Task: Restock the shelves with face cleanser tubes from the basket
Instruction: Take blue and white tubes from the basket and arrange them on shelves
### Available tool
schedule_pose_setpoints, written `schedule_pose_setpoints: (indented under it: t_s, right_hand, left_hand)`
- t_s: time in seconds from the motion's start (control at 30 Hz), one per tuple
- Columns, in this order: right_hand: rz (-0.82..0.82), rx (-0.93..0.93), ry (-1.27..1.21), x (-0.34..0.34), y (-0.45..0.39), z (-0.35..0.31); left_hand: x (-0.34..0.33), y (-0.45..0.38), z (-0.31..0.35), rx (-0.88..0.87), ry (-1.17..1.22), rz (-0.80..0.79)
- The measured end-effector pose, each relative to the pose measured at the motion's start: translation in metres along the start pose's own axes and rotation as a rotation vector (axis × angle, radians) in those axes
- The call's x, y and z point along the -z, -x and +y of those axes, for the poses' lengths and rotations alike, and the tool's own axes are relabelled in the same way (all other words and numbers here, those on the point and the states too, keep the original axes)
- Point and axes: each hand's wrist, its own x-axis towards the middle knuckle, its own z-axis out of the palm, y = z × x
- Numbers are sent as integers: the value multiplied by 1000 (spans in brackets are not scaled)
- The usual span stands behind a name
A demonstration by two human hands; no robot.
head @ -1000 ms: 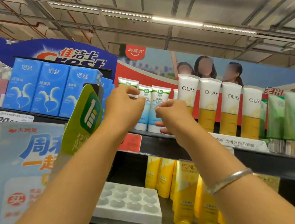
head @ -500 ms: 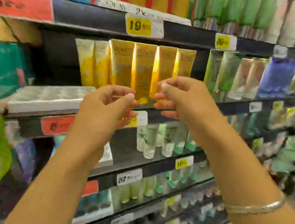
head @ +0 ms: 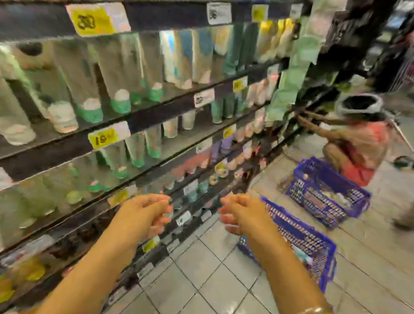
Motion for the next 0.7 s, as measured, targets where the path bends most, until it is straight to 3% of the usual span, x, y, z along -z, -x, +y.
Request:
schedule_pose_setpoints:
  t_s: [0.17,0.33,0.53,0.7]
  right_hand:
    - [86,-229,-64,105,-42,75]
    - [164,-466,-167,188,-81,144]
    - [275,-702,-364,248,-131,206]
    - [362,-787,-343,286,-200,236]
  left_hand:
    - [-104,-32,-45,223,31,-51]
    - [-188,-63,-85,316,34,-102]
    - [-258,-128,-117,420,-40,-142]
    - [-324,-208,-138,505,-56,-189]
